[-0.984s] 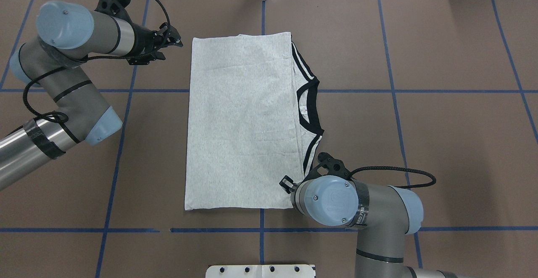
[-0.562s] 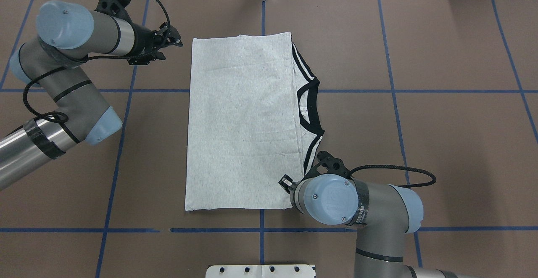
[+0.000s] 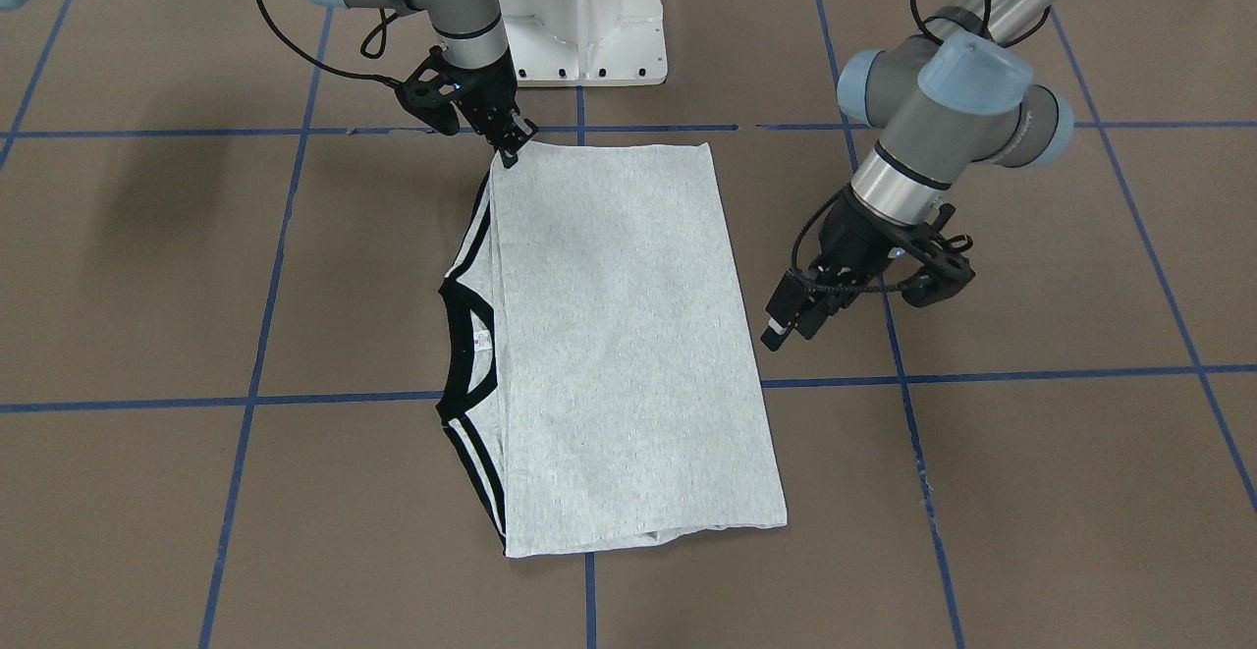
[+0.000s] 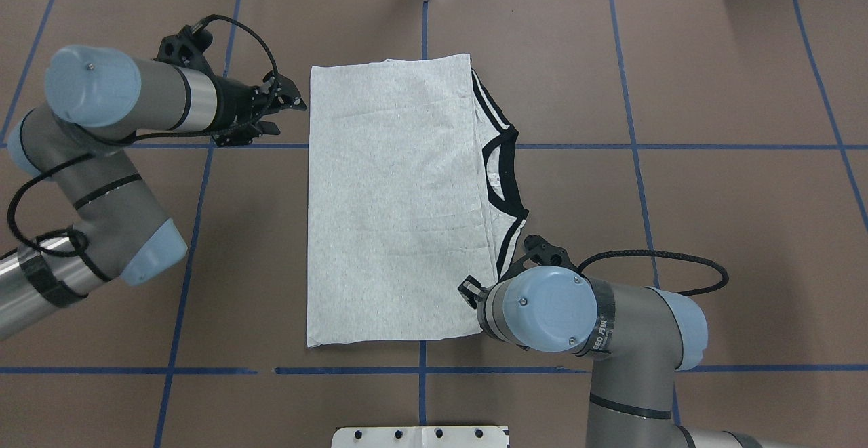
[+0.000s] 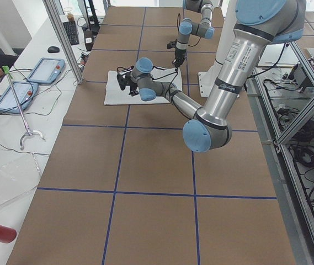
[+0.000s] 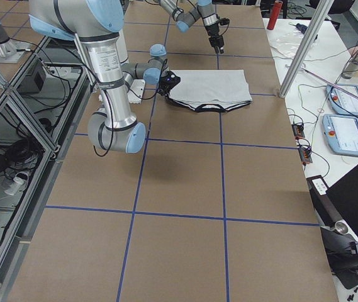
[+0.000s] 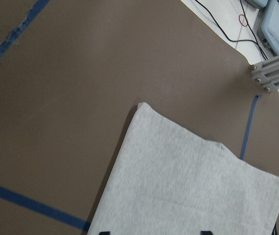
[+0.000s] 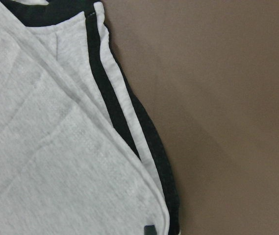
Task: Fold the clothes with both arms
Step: 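Move the left gripper down to the shirt's other near corner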
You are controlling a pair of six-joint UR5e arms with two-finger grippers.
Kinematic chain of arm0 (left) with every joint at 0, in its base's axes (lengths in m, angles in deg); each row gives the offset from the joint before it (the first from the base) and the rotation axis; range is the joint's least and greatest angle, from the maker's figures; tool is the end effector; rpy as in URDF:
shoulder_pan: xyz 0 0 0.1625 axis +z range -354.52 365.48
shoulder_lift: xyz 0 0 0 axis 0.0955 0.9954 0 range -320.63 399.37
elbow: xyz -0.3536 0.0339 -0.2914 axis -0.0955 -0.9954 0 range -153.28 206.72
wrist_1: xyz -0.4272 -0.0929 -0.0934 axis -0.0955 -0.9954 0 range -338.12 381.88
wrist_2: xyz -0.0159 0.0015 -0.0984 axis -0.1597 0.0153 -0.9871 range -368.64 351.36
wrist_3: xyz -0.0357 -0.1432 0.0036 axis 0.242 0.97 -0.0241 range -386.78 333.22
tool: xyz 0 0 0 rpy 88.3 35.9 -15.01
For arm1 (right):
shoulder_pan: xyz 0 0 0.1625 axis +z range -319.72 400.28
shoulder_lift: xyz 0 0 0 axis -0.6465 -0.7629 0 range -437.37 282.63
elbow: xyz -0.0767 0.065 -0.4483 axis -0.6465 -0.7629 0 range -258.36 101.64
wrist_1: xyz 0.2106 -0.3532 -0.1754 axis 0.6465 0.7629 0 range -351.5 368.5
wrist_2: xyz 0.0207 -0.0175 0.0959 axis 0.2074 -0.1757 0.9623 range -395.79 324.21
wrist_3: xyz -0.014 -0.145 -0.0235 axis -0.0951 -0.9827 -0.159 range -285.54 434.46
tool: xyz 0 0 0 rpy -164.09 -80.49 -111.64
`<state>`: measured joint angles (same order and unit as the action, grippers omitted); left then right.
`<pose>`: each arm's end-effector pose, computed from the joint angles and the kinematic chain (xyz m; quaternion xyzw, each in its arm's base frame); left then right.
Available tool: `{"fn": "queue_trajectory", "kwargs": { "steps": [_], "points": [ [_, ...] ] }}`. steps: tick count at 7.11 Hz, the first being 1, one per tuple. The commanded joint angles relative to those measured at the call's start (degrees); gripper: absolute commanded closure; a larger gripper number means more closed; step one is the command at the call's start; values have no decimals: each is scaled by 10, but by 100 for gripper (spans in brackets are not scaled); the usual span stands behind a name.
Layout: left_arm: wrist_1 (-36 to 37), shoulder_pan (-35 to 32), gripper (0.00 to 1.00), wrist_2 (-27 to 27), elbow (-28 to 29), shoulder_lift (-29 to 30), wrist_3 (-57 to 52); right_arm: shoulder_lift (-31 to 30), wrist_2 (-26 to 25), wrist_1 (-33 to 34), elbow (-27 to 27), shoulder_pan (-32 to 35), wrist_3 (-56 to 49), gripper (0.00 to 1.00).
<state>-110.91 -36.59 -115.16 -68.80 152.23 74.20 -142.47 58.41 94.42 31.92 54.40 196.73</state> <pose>0.4733 -0.5503 0.3343 0.0418 0.5861 -0.2847 0.7574 -0.6205 -0.2824 0.2972 -0.0985 -0.4059 0.3437 0.8411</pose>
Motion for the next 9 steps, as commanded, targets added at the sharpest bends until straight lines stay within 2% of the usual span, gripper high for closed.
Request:
{"fn": "queue_trajectory", "kwargs": {
  "steps": [1,2,3,5,7,9],
  "points": [
    [1,104,31,60,-106,-88,76,-30,0,1,41,-29,10,100],
    [20,150,31,84,-150,-129,108,-41,0,1,56,-38,11,100],
    [72,198,31,120,-163,-131,135,-42,0,1,56,-42,12,100],
    [102,281,31,151,-170,-129,203,-42,0,1,55,-42,12,100],
    [133,326,33,169,-171,-124,235,-45,0,1,56,-42,12,100],
    [134,335,33,170,-171,-124,236,-44,0,1,57,-43,12,100]
  ]
}}
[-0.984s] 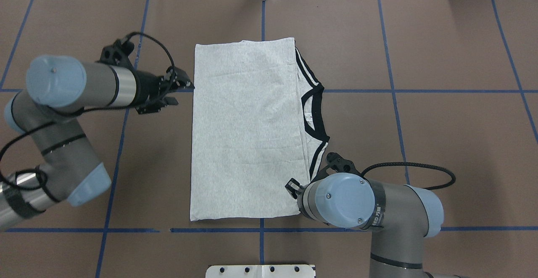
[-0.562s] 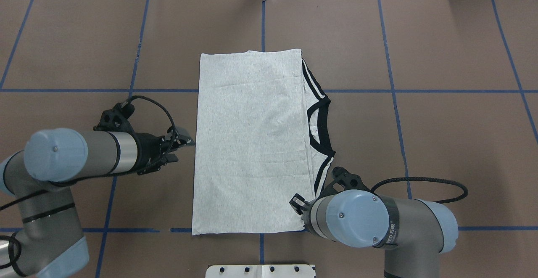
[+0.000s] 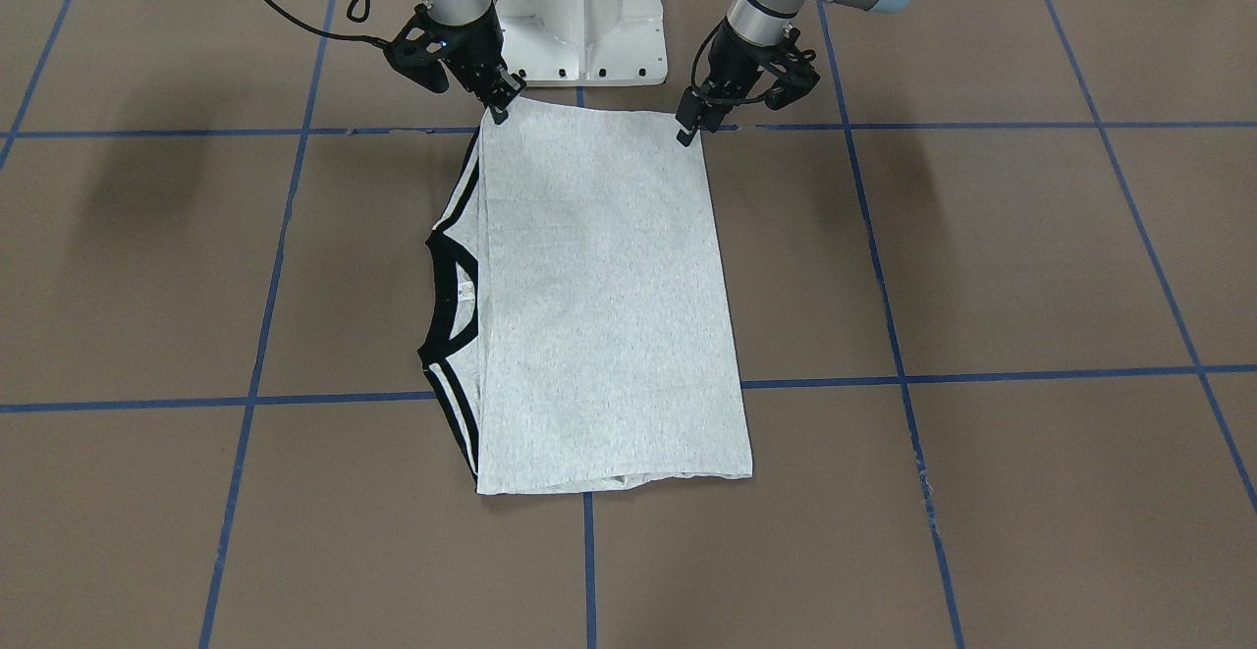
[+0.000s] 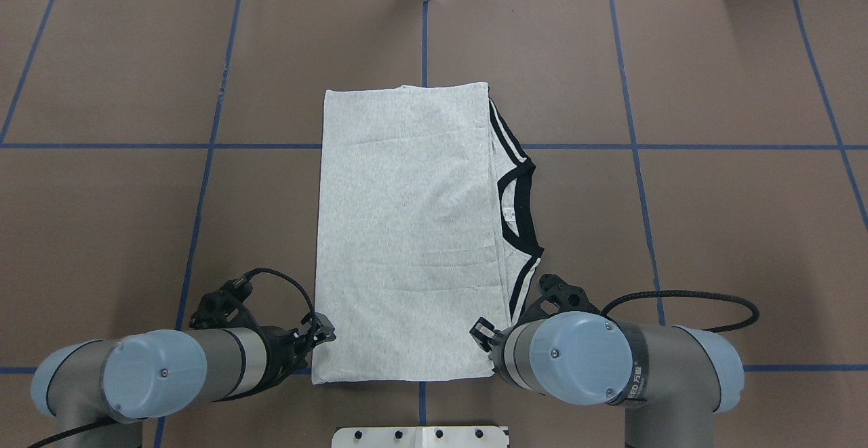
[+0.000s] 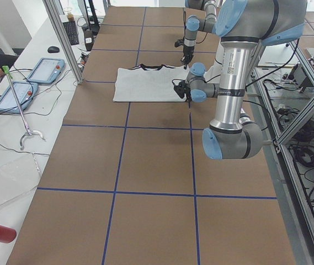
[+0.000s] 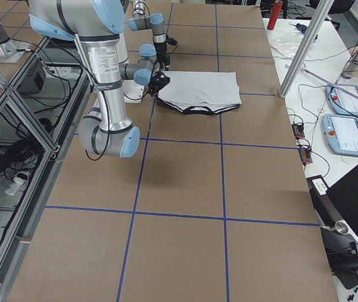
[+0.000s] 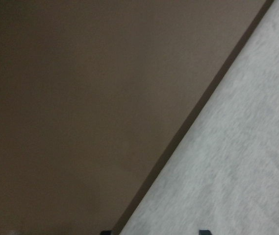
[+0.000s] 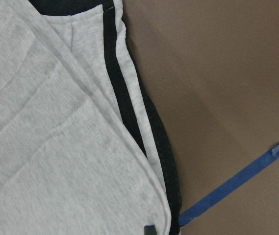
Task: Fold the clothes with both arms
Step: 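Move the left gripper down to the shirt's other near corner, then close both grippers on the two shirt corners nearest the robot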
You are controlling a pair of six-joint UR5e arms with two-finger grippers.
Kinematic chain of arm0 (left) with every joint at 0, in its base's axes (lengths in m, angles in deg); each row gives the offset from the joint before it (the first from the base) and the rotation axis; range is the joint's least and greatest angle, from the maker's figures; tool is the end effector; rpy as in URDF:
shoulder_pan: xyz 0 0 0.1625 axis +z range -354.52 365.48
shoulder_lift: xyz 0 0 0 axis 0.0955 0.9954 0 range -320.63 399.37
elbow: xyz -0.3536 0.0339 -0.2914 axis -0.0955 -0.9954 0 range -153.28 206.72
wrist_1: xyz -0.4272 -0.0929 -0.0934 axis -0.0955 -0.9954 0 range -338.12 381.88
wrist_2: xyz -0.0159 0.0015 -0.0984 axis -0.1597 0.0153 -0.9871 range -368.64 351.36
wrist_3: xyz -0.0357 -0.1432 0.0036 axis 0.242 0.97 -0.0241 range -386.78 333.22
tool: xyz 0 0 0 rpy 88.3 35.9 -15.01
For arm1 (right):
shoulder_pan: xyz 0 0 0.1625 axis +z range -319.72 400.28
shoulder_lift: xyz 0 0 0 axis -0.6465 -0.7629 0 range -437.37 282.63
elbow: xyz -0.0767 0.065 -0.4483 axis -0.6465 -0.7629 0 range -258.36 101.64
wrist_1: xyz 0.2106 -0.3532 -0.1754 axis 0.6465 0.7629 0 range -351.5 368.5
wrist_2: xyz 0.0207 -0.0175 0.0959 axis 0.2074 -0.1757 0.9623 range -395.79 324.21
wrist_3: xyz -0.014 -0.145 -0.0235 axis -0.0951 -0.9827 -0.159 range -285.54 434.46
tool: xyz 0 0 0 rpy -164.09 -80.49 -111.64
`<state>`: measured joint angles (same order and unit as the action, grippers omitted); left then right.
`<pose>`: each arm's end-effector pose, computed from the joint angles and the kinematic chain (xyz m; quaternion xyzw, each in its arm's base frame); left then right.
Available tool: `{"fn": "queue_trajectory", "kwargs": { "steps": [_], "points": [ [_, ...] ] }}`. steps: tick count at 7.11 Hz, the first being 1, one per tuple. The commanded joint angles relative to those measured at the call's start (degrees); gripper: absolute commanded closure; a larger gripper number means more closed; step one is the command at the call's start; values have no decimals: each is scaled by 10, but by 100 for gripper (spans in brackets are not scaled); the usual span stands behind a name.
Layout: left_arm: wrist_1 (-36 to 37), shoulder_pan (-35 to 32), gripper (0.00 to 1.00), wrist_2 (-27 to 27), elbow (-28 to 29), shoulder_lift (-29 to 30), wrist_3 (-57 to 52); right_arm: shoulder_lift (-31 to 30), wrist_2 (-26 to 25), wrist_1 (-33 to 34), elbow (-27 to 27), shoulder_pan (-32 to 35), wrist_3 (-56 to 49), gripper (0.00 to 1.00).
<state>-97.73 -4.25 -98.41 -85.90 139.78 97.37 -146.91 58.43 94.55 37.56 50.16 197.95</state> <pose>0.5862 -0.2364 0.3611 -0.1083 0.5084 -0.3202 0.7920 -0.6014 -0.2290 0.3013 -0.1195 -0.4090 0.3197 0.8463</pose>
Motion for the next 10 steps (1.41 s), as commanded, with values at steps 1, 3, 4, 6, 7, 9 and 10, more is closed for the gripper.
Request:
{"fn": "queue_trajectory", "kwargs": {
  "steps": [1,3,4,6,7,9,10],
  "points": [
    [2,16,34,3,0,0,5,1,0,0,1,0,0,100],
    [2,24,40,4,1,0,20,2,0,0,1,0,0,100],
    [5,25,40,4,1,-2,21,3,0,0,1,0,0,100],
    [26,30,38,3,0,0,21,4,0,0,1,0,0,100],
    [26,30,36,3,-1,0,21,4,0,0,1,0,0,100],
    [26,32,58,2,-1,0,23,5,0,0,1,0,0,100],
    [26,33,93,2,-1,1,24,5,0,0,4,0,0,100]
  ]
}}
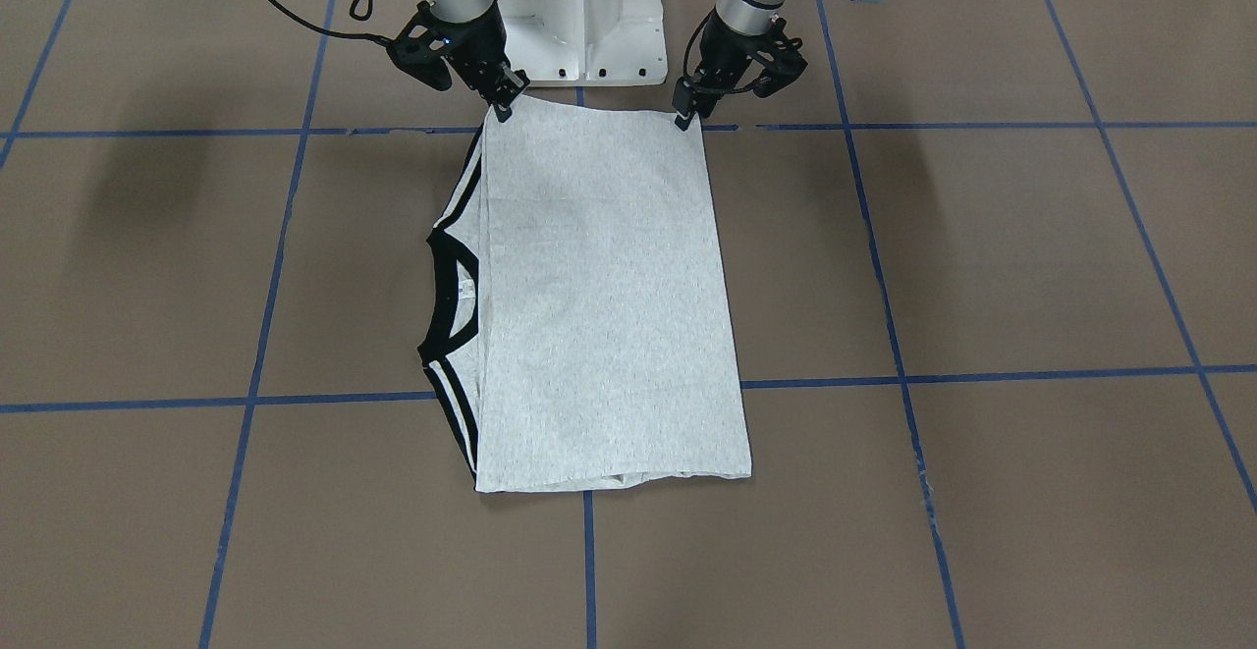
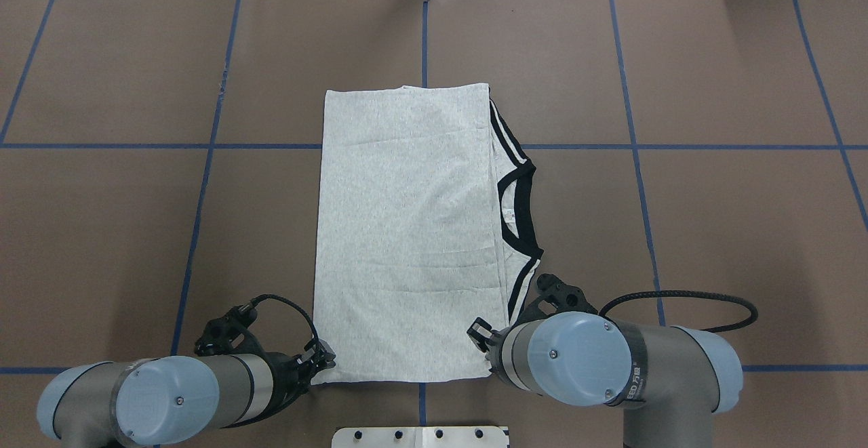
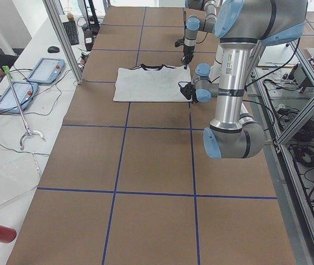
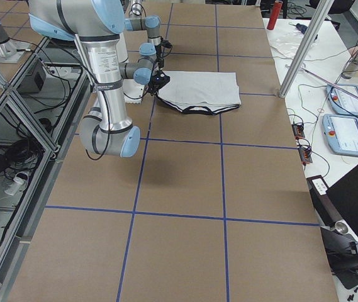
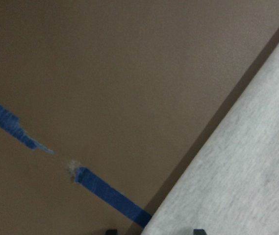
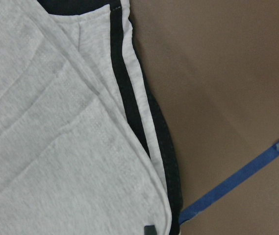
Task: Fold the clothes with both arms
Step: 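Close both grippers on the two shirt corners nearest the robot, then lift the near edge with both grippers and fold it away from the robot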
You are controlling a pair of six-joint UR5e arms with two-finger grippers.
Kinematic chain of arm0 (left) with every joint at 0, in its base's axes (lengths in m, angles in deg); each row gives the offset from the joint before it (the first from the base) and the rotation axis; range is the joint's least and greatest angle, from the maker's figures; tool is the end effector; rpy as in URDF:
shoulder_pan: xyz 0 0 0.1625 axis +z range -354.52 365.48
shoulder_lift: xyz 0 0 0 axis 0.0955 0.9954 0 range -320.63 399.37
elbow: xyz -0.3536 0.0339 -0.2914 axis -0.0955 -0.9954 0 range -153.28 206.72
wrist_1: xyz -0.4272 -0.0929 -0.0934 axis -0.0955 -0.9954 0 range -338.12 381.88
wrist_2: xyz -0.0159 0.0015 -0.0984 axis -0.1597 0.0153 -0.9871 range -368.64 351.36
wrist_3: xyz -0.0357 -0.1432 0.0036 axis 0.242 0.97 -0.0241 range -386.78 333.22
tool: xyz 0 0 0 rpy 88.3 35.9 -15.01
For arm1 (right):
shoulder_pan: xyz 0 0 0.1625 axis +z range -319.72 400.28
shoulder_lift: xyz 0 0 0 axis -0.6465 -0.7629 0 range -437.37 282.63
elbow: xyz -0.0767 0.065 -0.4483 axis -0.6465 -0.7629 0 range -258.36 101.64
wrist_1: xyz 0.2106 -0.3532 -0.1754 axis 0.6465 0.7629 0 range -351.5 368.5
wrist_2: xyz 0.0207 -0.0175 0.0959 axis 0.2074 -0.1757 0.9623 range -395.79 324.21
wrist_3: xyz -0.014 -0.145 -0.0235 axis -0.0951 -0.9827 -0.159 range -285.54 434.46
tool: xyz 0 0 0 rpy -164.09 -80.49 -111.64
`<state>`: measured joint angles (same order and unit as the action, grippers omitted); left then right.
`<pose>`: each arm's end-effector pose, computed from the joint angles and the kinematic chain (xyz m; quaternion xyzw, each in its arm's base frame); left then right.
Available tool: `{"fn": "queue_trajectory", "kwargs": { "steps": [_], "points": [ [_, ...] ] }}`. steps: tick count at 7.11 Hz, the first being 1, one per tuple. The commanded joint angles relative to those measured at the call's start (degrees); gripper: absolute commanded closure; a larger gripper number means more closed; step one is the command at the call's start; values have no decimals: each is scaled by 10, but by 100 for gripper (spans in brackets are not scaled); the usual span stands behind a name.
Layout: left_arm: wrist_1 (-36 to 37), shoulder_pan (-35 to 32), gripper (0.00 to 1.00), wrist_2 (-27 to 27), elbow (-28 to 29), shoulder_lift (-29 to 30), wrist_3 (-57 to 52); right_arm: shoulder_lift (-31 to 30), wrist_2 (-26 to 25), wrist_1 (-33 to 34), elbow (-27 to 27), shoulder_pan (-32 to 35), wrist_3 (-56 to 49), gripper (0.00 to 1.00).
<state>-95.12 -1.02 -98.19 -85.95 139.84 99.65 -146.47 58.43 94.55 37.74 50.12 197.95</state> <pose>0.5993 -0.2036 0.3681 -0.1261 0.4849 -0.3186 0.8047 -0.6017 -0.2286 0.2950 -0.1205 -0.4138 0.3183 0.8443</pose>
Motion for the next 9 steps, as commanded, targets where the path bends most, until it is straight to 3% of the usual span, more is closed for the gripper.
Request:
{"fn": "queue_trajectory", "kwargs": {
  "steps": [1,3,5,9],
  "points": [
    [0,1,100,0,-1,1,1,0,0,0,2,0,0,100],
    [11,1,100,-1,-18,1,0,-2,0,0,2,0,0,100],
    [47,1,100,-4,-77,-1,-2,-4,0,0,4,0,1,100],
    [69,5,100,-8,-176,-1,-2,-66,0,38,139,-39,52,100]
  ]
}}
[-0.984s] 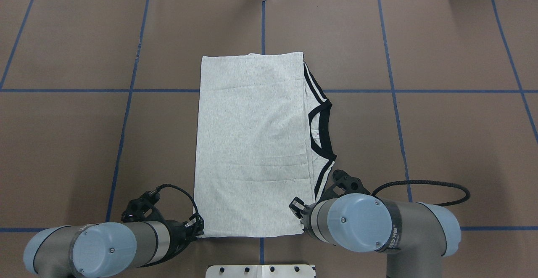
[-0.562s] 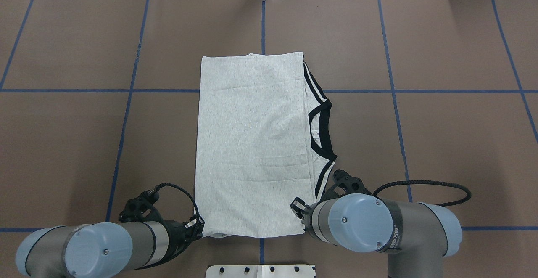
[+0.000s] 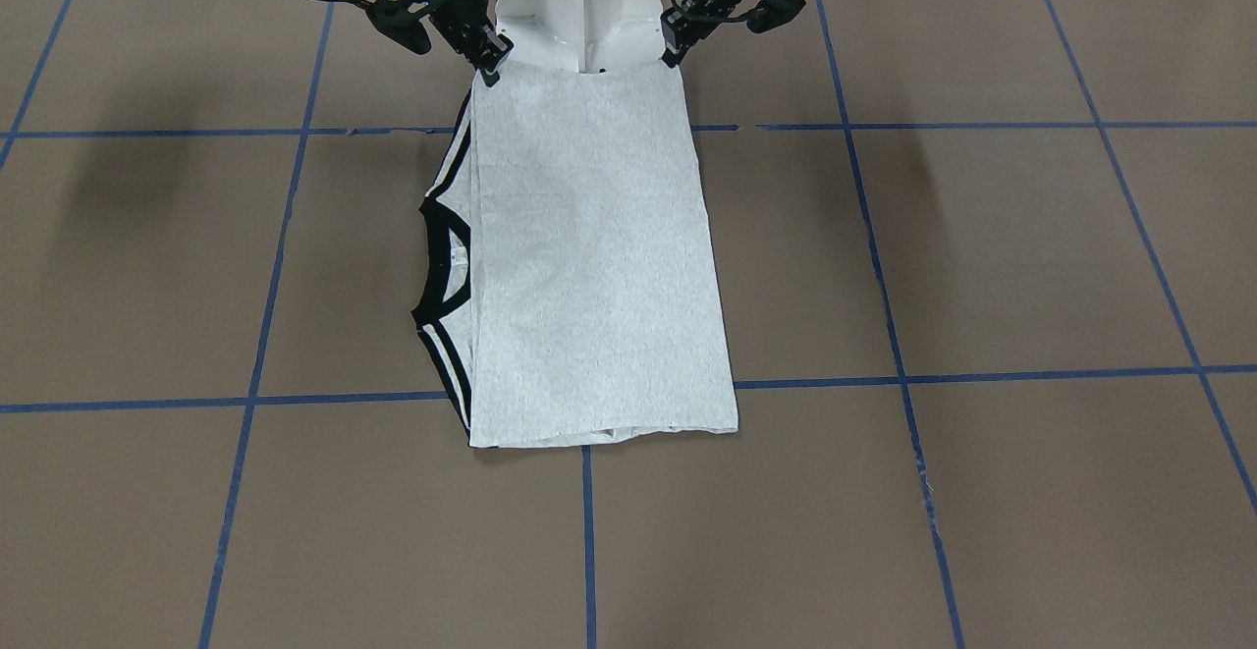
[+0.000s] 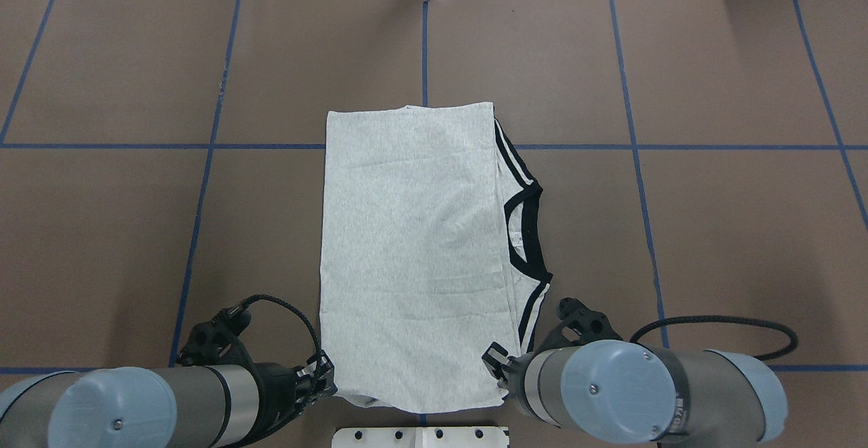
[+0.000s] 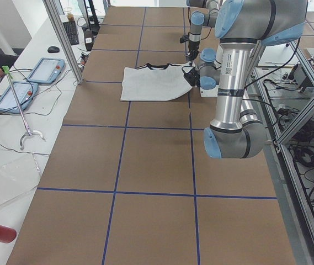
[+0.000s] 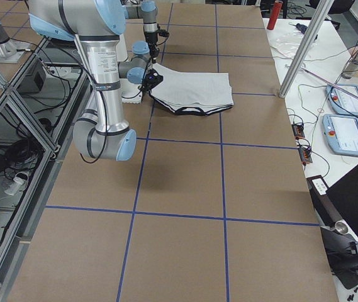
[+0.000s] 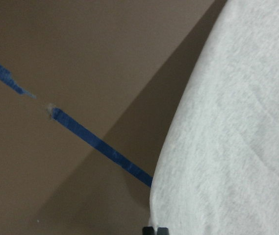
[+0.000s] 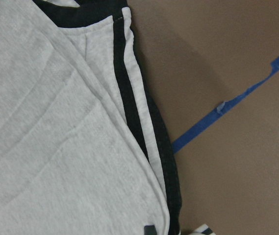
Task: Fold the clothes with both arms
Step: 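Lift the near edge with both grippers and fold it away from the robot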
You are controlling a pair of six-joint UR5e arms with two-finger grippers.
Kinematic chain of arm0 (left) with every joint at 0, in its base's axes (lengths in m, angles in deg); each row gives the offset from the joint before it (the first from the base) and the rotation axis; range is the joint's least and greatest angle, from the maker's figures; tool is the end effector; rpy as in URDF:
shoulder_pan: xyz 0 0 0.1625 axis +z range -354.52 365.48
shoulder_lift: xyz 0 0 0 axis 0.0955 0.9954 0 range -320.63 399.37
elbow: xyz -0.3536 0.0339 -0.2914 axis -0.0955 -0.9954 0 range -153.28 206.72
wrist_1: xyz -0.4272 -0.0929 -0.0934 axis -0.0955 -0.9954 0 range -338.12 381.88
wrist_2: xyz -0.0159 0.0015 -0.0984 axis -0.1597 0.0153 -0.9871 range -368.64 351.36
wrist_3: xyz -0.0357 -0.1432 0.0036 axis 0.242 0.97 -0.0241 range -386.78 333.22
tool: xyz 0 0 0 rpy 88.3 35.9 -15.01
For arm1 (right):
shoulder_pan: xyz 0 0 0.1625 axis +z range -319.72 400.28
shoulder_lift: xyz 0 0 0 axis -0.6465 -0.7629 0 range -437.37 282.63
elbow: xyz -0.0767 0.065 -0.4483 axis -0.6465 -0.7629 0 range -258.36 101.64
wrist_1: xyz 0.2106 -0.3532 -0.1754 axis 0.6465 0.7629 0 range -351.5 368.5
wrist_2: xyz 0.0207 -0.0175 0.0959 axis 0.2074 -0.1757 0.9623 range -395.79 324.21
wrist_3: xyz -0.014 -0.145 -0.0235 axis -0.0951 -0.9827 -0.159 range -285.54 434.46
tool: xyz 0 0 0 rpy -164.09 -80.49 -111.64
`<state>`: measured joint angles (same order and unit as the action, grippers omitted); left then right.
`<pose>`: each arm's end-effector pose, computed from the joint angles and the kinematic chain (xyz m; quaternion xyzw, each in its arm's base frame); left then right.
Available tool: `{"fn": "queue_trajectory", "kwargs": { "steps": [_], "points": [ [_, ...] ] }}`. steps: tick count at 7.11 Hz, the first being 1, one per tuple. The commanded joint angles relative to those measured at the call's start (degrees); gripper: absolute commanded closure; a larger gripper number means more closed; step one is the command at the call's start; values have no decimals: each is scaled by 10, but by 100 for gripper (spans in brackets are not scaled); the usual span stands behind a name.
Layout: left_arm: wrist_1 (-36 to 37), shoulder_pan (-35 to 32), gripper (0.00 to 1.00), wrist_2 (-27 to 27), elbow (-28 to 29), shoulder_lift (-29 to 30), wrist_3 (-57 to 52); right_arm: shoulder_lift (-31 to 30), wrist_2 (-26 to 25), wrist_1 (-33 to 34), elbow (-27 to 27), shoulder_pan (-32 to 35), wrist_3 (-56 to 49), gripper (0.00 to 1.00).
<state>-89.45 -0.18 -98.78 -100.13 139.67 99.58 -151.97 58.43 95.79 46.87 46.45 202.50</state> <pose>0.5305 -0.1862 0.2631 -0.1499 0.5423 -0.2958 0.7720 -0.5537 -0.1830 0.2835 -0.1547 -0.4222 0.3207 0.8337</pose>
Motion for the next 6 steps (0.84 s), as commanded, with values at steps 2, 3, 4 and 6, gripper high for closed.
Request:
{"fn": "queue_trajectory", "kwargs": {
  "steps": [2,3,4,6],
  "points": [
    [85,-69,100,-62,-70,28,-50,3,9,39,56,70,1,100],
    [91,-113,100,-66,-42,55,-114,26,44,39,38,134,-7,100],
    [91,-153,100,-69,2,80,-147,77,102,35,-21,194,-28,100],
    [89,-211,100,-76,76,123,-209,146,120,29,-128,264,-86,100]
  ]
}}
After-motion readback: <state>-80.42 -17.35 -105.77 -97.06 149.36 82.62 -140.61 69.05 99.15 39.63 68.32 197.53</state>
